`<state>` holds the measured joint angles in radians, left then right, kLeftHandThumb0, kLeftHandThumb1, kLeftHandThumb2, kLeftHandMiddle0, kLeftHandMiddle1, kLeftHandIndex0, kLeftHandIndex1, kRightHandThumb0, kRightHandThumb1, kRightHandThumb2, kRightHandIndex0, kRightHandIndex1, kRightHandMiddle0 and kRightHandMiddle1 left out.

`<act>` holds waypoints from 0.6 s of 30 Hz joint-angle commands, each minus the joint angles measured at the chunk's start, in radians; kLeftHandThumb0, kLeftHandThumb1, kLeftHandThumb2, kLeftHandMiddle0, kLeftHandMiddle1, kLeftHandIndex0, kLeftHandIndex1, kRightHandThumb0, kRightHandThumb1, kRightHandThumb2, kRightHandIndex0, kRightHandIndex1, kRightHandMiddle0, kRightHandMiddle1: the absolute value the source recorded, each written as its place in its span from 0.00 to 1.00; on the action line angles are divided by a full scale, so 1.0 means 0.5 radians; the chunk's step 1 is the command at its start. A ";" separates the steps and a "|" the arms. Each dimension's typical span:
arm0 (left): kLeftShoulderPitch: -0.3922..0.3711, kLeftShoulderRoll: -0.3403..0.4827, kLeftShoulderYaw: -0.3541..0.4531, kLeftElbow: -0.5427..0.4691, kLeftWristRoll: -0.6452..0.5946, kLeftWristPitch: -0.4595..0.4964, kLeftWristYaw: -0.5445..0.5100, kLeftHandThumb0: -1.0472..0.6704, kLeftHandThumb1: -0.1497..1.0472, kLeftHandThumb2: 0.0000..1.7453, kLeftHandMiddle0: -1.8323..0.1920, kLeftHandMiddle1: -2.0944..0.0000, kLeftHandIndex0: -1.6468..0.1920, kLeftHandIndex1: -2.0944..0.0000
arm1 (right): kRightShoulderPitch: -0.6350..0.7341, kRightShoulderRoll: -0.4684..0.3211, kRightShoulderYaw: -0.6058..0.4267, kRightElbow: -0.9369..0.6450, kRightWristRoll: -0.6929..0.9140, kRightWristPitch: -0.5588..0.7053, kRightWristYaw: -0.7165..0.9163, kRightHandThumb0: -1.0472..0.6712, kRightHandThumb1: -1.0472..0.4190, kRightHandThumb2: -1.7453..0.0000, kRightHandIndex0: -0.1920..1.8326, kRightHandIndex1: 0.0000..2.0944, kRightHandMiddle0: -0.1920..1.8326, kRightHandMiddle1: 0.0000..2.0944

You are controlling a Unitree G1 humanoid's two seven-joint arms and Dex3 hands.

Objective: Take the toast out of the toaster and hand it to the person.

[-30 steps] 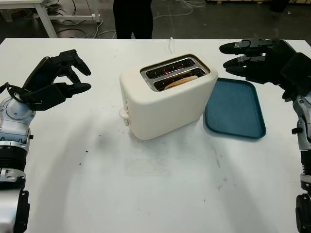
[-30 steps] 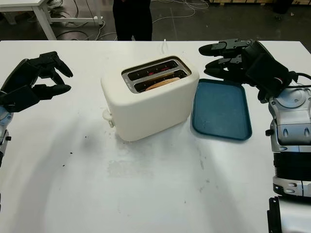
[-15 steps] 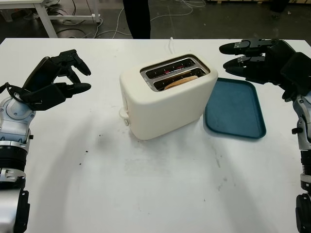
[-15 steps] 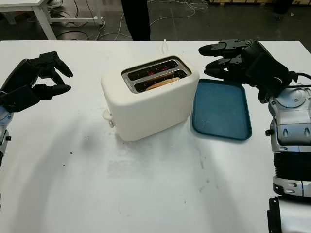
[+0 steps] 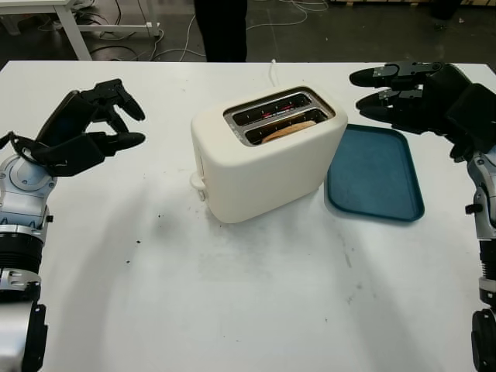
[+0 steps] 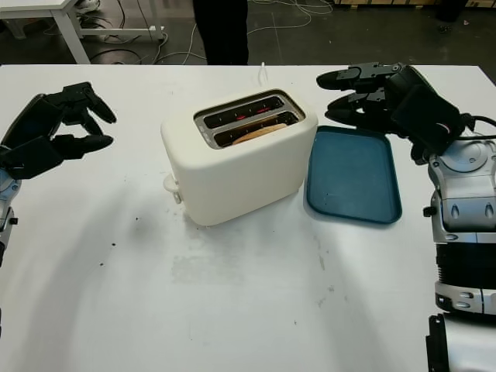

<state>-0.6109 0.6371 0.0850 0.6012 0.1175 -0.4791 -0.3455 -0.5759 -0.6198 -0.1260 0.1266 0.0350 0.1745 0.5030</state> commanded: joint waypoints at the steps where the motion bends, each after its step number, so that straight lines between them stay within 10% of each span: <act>1: -0.011 -0.002 0.003 -0.015 -0.017 0.005 0.008 0.00 0.89 0.15 0.61 0.33 0.68 0.31 | -0.015 0.003 0.002 0.003 0.012 -0.042 0.004 0.37 0.11 1.00 0.36 0.31 0.47 0.00; 18: -0.023 -0.002 0.002 0.000 -0.028 -0.013 0.002 0.00 0.89 0.15 0.61 0.33 0.68 0.32 | -0.019 0.003 0.006 -0.013 0.005 -0.028 -0.004 0.37 0.11 1.00 0.36 0.32 0.47 0.00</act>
<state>-0.6109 0.6368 0.0850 0.6010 0.1119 -0.4788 -0.3455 -0.5759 -0.6197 -0.1259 0.1248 0.0345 0.1737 0.5030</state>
